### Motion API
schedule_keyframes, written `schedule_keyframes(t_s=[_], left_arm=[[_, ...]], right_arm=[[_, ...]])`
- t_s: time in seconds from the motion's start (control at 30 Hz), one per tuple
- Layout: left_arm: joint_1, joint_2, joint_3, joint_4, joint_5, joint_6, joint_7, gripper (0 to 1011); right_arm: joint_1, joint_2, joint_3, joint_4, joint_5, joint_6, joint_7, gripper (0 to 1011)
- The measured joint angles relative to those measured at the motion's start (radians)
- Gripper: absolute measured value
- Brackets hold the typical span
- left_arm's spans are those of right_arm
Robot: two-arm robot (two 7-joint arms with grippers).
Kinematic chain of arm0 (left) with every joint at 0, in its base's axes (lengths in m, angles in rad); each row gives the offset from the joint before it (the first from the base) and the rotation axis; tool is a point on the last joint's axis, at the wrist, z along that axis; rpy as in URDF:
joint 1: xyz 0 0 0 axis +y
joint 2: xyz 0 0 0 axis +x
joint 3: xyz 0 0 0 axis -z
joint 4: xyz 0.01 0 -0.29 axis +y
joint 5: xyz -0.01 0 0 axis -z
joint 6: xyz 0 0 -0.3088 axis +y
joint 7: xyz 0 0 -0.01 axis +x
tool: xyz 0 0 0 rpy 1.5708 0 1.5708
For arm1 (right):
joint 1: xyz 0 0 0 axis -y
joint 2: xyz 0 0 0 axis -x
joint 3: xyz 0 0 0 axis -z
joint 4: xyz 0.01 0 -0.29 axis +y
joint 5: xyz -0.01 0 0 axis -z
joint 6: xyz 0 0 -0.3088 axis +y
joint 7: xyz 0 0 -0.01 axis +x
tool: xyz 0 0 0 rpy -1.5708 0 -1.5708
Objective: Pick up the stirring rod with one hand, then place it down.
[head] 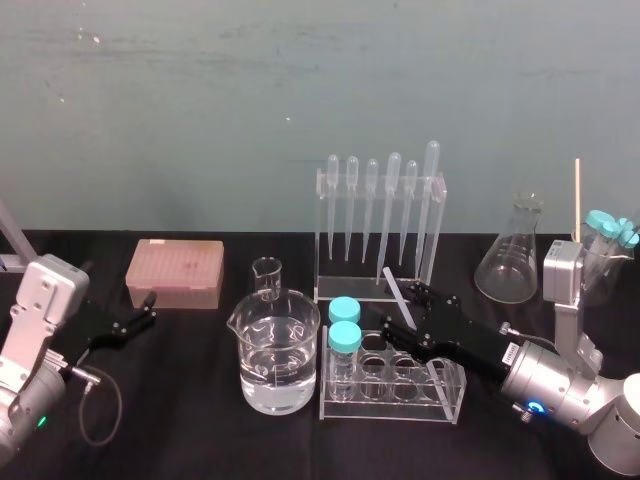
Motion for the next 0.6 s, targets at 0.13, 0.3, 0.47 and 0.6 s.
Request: schedule_keyframes(t_s=[0.13,0.3,0.47,0.6], left_arm=[[0.000,0.000,0.000,0.000,0.000,0.000,0.000,1000],[0.000,0.000,0.000,0.000,0.000,0.000,0.000,1000],[0.000,0.000,0.000,0.000,0.000,0.000,0.000,1000],[0.000,0.000,0.000,0.000,0.000,0.000,0.000,1000]], right_arm=[[0.000,0.000,0.000,0.000,0.000,0.000,0.000,693],[0.000,0.000,0.000,0.000,0.000,0.000,0.000,838],[-0.004,-0.001,0.008,-0.022,-0.020,-0.038,-0.027,990],[-0.010,-0.007,0.034,-0.051,-0.024,-0.095,-0.052,1003]])
